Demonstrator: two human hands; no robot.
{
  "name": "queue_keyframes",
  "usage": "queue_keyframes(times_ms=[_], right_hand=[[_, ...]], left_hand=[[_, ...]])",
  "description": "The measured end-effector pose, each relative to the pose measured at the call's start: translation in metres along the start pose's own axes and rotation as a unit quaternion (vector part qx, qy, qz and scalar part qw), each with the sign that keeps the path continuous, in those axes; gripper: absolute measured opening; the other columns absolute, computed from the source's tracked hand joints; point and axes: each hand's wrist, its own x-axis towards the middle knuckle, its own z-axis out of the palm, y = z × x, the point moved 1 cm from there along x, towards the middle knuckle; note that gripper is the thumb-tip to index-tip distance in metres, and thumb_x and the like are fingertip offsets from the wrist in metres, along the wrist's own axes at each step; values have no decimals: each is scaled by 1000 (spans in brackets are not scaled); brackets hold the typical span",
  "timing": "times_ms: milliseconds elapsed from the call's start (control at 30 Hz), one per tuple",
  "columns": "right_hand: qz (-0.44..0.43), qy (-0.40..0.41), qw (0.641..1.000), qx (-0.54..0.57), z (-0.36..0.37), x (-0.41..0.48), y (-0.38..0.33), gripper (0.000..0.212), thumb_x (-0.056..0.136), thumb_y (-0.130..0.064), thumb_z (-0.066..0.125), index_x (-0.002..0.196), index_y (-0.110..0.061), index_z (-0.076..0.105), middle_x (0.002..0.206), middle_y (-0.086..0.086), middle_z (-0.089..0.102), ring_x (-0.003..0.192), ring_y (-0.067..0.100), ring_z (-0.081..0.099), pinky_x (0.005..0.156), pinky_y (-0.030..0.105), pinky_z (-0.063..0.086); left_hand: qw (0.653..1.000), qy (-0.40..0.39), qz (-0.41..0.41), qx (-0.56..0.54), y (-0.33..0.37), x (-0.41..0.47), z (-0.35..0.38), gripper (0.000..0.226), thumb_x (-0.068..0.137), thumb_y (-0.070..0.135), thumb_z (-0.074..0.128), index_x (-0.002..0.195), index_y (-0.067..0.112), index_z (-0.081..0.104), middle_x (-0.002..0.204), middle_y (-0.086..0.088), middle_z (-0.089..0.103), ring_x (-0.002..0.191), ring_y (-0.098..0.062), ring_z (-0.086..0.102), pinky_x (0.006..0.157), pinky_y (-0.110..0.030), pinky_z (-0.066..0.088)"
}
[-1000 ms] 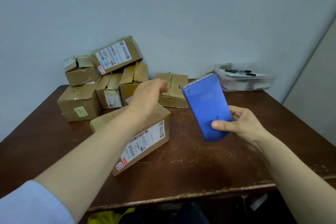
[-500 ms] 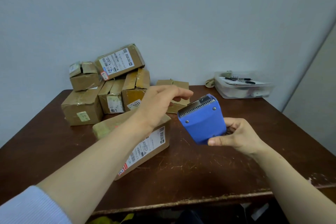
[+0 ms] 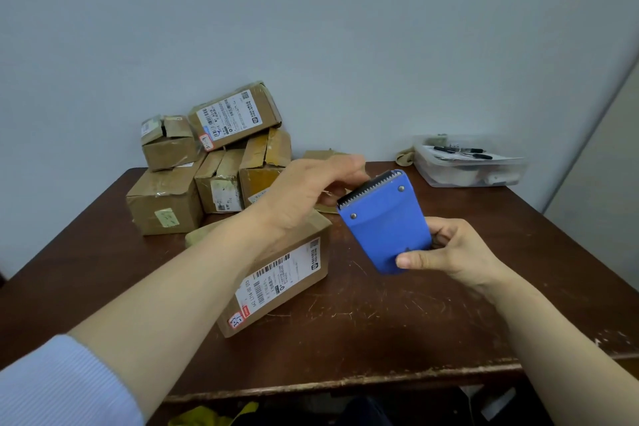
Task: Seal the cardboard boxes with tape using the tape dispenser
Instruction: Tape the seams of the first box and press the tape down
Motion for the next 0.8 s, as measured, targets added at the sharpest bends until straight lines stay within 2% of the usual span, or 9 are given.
queue_keyframes(times_ms=[67, 133, 200, 267, 367, 467, 500, 633, 800], right_hand=[[8, -4, 1000, 5, 0, 1, -2, 34, 52, -6, 87, 82, -18, 77, 88, 2, 75, 81, 12, 71, 67, 20, 54], [14, -9, 1000, 17, 1, 2, -4, 45, 41, -25, 95, 82, -20, 79, 91, 3, 75, 82, 13, 71, 67, 20, 54], [24, -7, 999, 28, 3, 2, -6, 58, 33, -43, 94, 85, -21, 79, 92, 5, 75, 82, 15, 72, 67, 21, 54], [39, -7, 999, 34, 5, 1, -10, 64, 30, -48, 93, 85, -20, 78, 92, 6, 75, 81, 17, 72, 66, 22, 54], [62, -3, 997, 42, 13, 1, -24, 60, 33, -51, 91, 80, -15, 78, 85, 7, 75, 73, 16, 71, 61, 23, 54], [83, 32, 995, 46, 22, 3, -44, 41, 58, -47, 81, 70, -9, 72, 73, 7, 73, 61, 15, 68, 57, 26, 52], [88, 47, 993, 57, 25, 4, -50, 38, 61, -43, 74, 72, -7, 70, 71, 7, 73, 59, 15, 67, 56, 26, 53], [103, 49, 991, 67, 38, 10, -67, 48, 56, -37, 74, 86, 0, 70, 80, 12, 74, 66, 20, 69, 62, 29, 56], [106, 72, 991, 37, 47, 15, -74, 38, 65, -36, 72, 82, -1, 70, 75, 8, 73, 63, 18, 69, 56, 25, 54]], left_hand=[[1000, 5, -21, -20, 1, 3, -3, 25, 80, 33, 63, 88, 13, 76, 86, 2, 73, 78, -7, 59, 74, -24, 43], [997, 12, -47, -55, 2, 5, -7, 16, 85, 15, 62, 92, 5, 73, 77, -1, 69, 69, -7, 59, 68, -21, 46], [993, 23, -75, -83, 3, 8, -11, 13, 83, 2, 60, 89, 4, 72, 75, -3, 69, 63, -7, 59, 60, -19, 50], [990, 34, -94, -96, 2, 11, -16, 12, 82, -2, 63, 87, 4, 71, 71, -3, 70, 58, -7, 61, 55, -18, 52], [990, 46, -104, -83, -1, 17, -27, 10, 85, 1, 63, 89, 7, 69, 63, 1, 69, 53, -6, 62, 52, -18, 52], [991, 60, -112, -31, -5, 28, -40, 17, 85, -7, 61, 94, 5, 69, 63, 0, 68, 57, -10, 60, 53, -18, 53], [991, 67, -113, -17, -5, 32, -44, 22, 84, -11, 60, 96, 3, 70, 65, -2, 68, 59, -12, 60, 53, -19, 54], [985, 119, -124, 2, -1, 50, -61, 38, 77, -14, 66, 112, 2, 64, 76, -13, 66, 64, -22, 62, 51, -23, 55], [975, 179, -135, 2, -9, 62, -72, 44, 72, -8, 75, 113, -2, 59, 84, -18, 67, 55, -21, 65, 51, -26, 58]])
